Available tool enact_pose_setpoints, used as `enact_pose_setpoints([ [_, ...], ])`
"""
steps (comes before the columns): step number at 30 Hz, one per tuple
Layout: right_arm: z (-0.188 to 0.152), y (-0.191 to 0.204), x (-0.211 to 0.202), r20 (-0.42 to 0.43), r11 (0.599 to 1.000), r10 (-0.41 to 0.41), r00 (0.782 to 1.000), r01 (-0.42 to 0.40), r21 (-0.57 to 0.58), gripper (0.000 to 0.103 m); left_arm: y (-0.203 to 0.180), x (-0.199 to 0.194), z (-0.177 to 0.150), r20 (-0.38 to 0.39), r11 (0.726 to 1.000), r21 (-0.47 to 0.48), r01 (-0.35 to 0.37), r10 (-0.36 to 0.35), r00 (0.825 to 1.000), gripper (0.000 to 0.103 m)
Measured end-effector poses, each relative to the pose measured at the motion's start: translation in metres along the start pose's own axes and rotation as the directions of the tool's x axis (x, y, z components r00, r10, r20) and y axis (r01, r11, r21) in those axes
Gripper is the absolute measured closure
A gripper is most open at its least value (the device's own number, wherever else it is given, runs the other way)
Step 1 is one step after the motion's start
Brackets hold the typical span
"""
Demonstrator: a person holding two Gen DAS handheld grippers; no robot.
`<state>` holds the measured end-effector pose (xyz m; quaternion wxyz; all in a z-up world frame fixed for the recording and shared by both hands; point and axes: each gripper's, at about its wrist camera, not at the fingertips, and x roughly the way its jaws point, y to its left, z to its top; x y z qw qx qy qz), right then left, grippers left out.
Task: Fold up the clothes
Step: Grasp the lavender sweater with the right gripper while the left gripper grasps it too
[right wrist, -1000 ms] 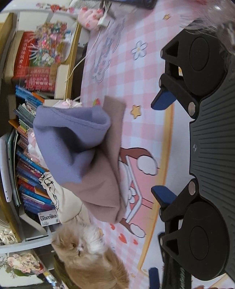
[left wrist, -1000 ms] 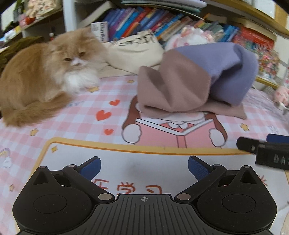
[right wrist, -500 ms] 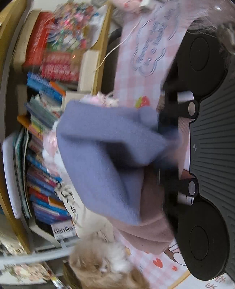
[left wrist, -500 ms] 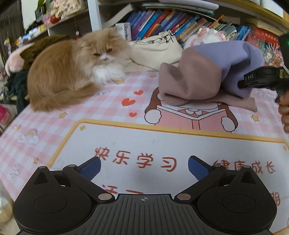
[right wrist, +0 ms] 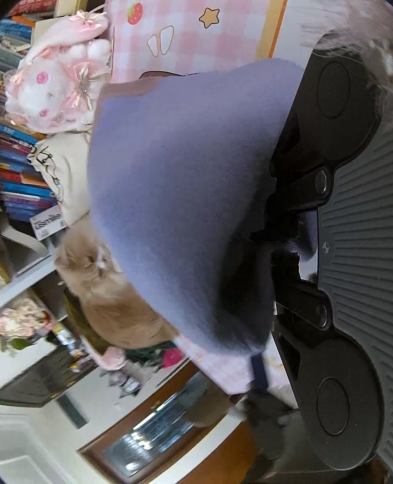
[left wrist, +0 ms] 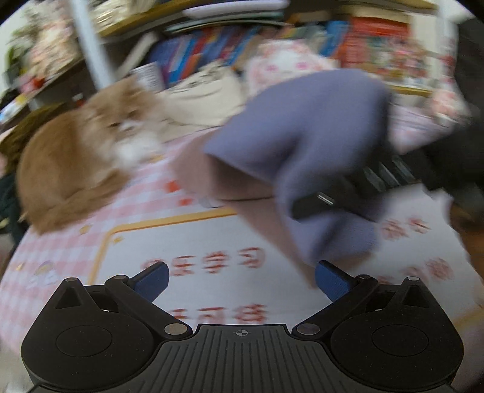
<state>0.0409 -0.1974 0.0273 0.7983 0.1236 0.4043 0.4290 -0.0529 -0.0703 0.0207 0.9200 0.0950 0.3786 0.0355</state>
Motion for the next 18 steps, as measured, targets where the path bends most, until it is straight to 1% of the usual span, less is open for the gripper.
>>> enact_pose_setpoints([
  [1, 0.001, -0.003, -0.004, 0.010, 0.999, 0.030, 0.999, -0.031, 0.040, 0.090, -0.005, -0.003, 0.001, 0.013, 0.999, 0.025, 0.020, -0.020, 1.000, 0.000],
  [2, 0.002, -0.004, -0.007, 0.020, 0.995, 0.063, 0.998, -0.065, 0.079, 0.083, -0.011, -0.005, 0.002, 0.026, 0.998, 0.050, 0.040, -0.041, 0.999, 0.000],
  [4, 0.003, -0.002, -0.017, 0.043, 0.987, 0.105, 0.994, -0.109, 0.116, 0.073, -0.022, -0.011, 0.003, 0.049, 0.992, 0.100, 0.078, -0.084, 0.995, 0.000],
  [5, 0.002, 0.000, -0.022, 0.051, 0.986, 0.112, 0.992, -0.117, 0.118, 0.070, -0.027, -0.013, 0.004, 0.060, 0.987, 0.125, 0.097, -0.105, 0.993, 0.000],
  [7, 0.000, 0.002, -0.033, 0.064, 0.984, 0.119, 0.991, -0.126, 0.124, 0.063, -0.034, -0.012, 0.009, 0.075, 0.985, 0.131, 0.112, -0.123, 0.990, 0.000],
  [9, -0.003, -0.002, -0.041, 0.070, 0.983, 0.101, 0.992, -0.110, 0.148, 0.059, -0.039, -0.006, 0.015, 0.084, 0.986, 0.111, 0.121, -0.130, 0.988, 0.000],
  [12, -0.007, -0.012, -0.051, 0.078, 0.978, 0.071, 0.994, -0.084, 0.190, 0.058, -0.043, 0.002, 0.020, 0.101, 0.991, 0.074, 0.109, -0.116, 0.988, 0.000],
  [16, -0.013, -0.030, -0.067, 0.101, 0.960, 0.011, 0.995, -0.039, 0.277, 0.057, -0.039, 0.010, 0.026, 0.110, 0.999, 0.015, 0.050, -0.051, 0.993, 0.000],
  [17, -0.015, -0.036, -0.071, 0.105, 0.951, -0.003, 0.994, -0.030, 0.307, 0.056, -0.037, 0.011, 0.026, 0.115, 0.999, -0.007, 0.035, -0.034, 0.993, 0.002],
  [18, -0.017, -0.041, -0.073, 0.105, 0.942, -0.014, 0.994, -0.022, 0.334, 0.056, -0.034, 0.013, 0.026, 0.118, 0.999, -0.030, 0.017, -0.013, 0.993, 0.012],
])
